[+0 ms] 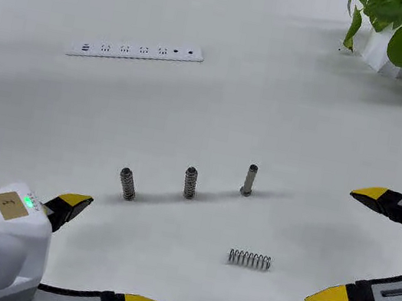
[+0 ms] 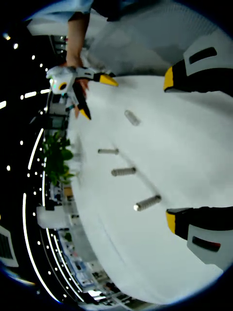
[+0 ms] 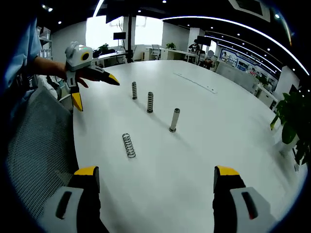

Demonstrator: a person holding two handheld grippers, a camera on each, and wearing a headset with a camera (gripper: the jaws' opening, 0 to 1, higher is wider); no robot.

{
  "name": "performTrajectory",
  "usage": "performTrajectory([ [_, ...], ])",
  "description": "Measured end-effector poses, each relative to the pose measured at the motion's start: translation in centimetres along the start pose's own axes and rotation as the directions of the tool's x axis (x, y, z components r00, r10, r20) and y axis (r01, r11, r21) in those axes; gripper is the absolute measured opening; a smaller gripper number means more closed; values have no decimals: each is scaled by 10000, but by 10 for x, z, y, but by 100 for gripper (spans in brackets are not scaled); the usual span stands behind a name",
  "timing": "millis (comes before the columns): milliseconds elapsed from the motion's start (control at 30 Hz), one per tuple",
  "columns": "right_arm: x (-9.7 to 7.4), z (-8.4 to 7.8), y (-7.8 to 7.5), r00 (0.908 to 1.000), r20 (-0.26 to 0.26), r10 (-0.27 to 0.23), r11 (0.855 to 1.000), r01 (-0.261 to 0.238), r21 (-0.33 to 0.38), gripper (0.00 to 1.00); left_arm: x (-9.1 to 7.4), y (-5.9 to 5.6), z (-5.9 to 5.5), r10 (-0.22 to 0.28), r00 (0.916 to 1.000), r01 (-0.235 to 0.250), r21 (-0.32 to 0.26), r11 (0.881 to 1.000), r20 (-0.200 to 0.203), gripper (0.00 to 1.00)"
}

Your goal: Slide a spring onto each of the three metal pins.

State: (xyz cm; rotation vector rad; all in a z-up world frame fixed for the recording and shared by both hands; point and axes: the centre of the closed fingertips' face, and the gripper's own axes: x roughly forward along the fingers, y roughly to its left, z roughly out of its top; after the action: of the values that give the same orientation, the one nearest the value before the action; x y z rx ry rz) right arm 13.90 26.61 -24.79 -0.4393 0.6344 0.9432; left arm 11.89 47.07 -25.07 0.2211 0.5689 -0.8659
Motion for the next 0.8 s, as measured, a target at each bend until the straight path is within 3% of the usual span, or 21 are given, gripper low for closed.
performTrajectory([
  [200, 2, 0, 5, 10000, 30, 69, 9999, -70, 134, 99, 11, -12, 6, -480, 9988, 478, 346, 9983, 67, 100],
  [300, 2, 1, 6, 9999, 112, 22, 9999, -24, 170, 99, 19, -18, 8, -763, 9969, 778, 937, 9926, -204, 96],
  [433, 2, 0, 10, 9999, 161, 49, 9998, -53, 212, 99, 29, -25, 20, -1181, 9928, 1197, 1408, 9828, -199, 91],
  [567, 3, -2, 14, 9999, 116, 104, 9996, -108, 278, 99, 41, -35, 31, -1739, 9846, 1745, 1885, 9665, -197, 85],
  [800, 0, -3, 18, 9998, 192, 39, 9992, -46, 387, 98, 63, -53, 36, -2535, 9648, 2628, 2992, 9173, -703, 75],
])
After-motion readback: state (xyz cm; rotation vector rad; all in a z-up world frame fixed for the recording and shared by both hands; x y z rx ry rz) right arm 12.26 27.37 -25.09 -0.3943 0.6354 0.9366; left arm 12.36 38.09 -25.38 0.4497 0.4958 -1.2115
